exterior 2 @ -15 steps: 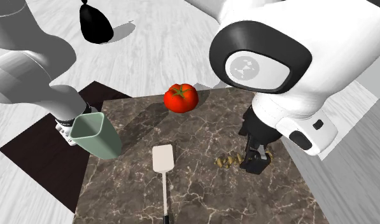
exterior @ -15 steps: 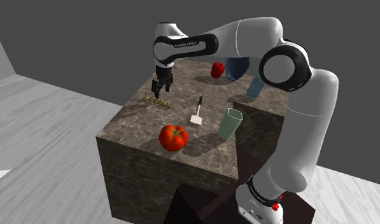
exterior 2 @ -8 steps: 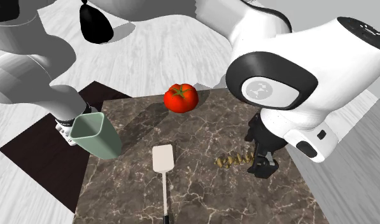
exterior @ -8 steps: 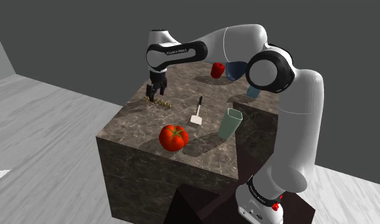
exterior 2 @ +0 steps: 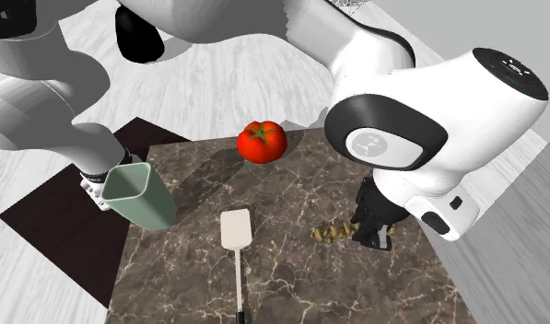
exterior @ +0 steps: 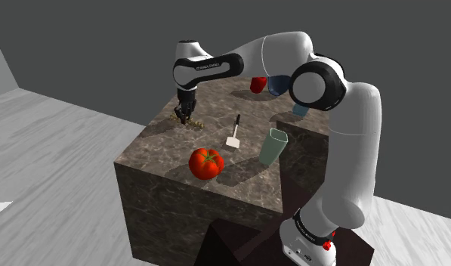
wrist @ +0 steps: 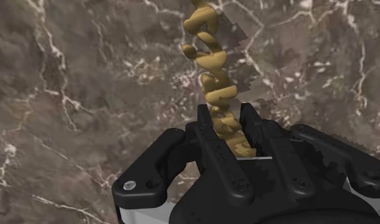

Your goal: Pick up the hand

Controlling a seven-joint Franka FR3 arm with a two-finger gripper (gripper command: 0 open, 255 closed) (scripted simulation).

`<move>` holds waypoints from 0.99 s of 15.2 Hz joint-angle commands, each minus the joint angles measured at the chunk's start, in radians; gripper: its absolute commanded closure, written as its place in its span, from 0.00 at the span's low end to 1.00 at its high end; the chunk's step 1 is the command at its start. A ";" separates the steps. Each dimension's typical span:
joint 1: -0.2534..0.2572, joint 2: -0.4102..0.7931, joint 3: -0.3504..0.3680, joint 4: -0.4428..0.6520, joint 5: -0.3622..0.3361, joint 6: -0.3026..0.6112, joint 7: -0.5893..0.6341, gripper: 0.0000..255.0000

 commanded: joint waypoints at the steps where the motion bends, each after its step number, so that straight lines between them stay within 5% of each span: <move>1: 0.000 0.001 0.000 0.000 0.000 0.000 0.000 1.00; 15: -0.001 -0.045 0.002 0.054 0.004 -0.099 -0.004 1.00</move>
